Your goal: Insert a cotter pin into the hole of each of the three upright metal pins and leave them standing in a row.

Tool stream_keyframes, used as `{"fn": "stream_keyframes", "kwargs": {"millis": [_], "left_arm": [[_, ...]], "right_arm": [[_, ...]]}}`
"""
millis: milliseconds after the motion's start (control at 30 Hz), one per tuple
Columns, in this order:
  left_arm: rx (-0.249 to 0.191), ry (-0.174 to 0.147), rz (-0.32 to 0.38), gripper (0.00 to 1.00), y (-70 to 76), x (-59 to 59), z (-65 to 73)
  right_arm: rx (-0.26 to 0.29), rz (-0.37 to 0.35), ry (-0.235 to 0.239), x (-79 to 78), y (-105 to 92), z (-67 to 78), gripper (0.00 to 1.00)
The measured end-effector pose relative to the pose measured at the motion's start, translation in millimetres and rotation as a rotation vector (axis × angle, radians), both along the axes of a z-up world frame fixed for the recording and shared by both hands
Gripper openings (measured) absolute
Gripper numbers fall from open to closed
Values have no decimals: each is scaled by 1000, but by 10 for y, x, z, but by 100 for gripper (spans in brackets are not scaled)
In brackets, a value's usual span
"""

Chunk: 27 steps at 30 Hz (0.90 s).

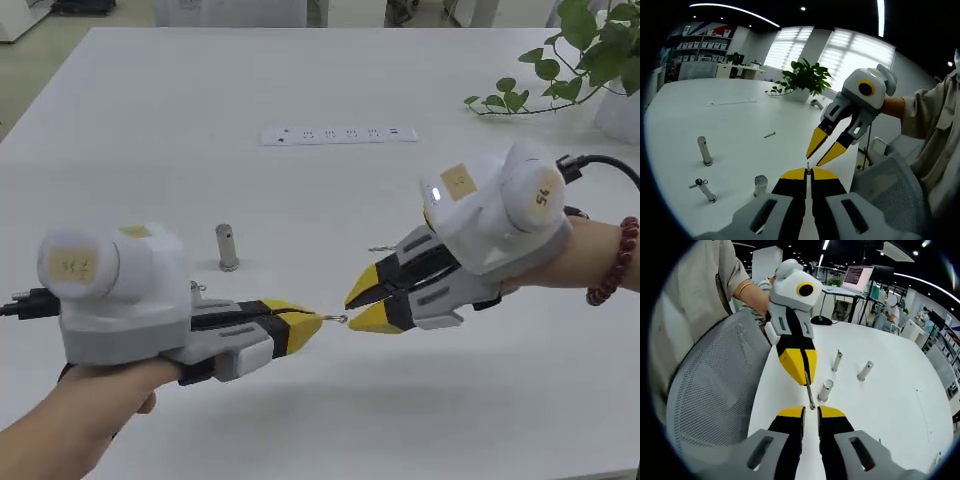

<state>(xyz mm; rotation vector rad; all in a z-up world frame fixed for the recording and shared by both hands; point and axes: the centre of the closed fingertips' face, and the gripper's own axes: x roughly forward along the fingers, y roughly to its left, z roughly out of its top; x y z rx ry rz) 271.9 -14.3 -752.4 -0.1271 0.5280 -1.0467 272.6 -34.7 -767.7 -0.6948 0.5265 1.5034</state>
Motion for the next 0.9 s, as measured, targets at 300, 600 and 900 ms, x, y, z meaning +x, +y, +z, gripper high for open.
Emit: {"fn": "stream_keyframes", "kwargs": {"millis": [300, 600, 900], "left_arm": [[58, -129, -97, 0, -28, -64, -21], [69, -233, -172, 0, -81, -152, 19], [77, -274, -231, 0, -89, -227, 15]], "right_arm": [[2, 7, 40, -64, -14, -20, 12], [6, 35, 73, -165, -4, -31, 12], [14, 67, 98, -251, 18, -33, 10]]}}
